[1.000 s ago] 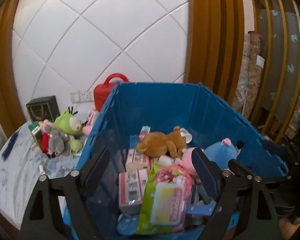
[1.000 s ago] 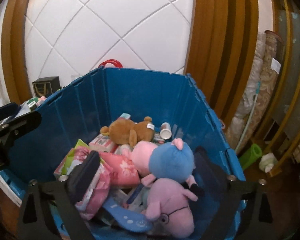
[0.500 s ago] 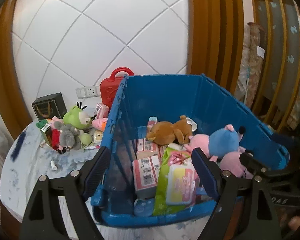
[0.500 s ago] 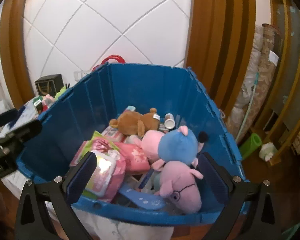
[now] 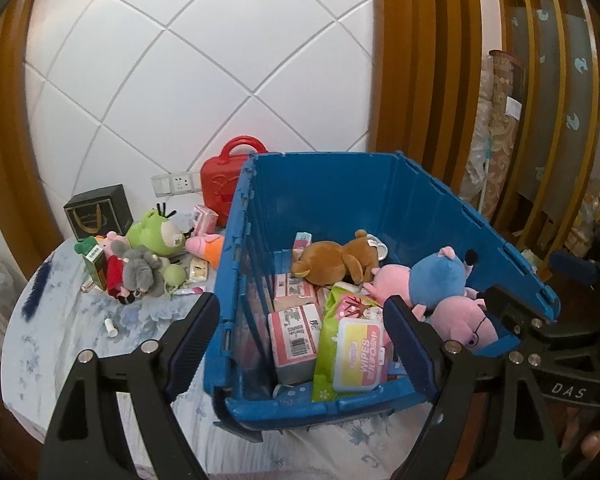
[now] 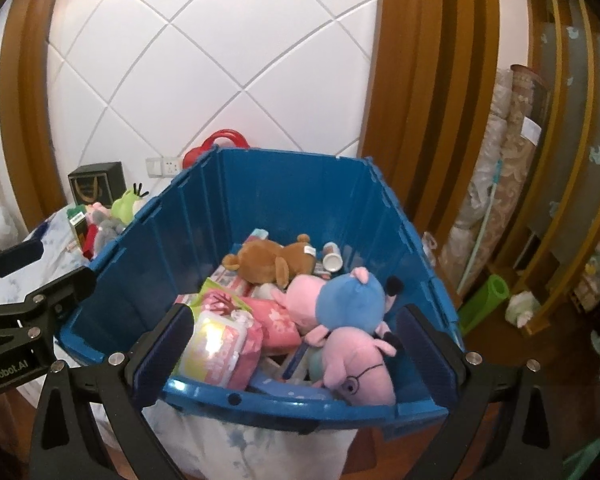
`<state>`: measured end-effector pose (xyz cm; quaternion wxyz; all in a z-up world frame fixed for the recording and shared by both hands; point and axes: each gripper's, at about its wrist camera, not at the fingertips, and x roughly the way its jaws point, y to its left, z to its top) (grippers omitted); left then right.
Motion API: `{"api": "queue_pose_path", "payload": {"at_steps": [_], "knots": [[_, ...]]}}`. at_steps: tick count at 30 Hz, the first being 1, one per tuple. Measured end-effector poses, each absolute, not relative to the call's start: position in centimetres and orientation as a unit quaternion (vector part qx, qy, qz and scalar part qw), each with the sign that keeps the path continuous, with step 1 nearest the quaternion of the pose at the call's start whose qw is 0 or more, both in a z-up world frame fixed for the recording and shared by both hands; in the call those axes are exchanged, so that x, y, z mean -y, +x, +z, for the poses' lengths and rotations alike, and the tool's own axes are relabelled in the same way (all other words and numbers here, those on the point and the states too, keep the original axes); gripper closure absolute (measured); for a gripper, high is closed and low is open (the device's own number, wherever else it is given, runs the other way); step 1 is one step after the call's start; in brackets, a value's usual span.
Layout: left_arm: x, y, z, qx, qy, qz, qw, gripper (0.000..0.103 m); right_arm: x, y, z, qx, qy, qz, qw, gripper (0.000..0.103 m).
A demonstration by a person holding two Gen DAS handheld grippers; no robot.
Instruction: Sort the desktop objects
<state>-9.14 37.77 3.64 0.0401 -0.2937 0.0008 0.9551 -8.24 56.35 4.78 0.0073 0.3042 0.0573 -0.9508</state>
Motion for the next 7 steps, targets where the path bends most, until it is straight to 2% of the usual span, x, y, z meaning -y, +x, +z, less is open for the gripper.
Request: {"api": "queue_pose_path", "payload": {"at_steps": [7], "knots": [[-37.6,-7.9,4.0,-0.001,-0.279,0.959,0.040,0.019,-56.3,-7.5,4.7,-0.055,0.307,-0.950,0.007,0.000]]}}
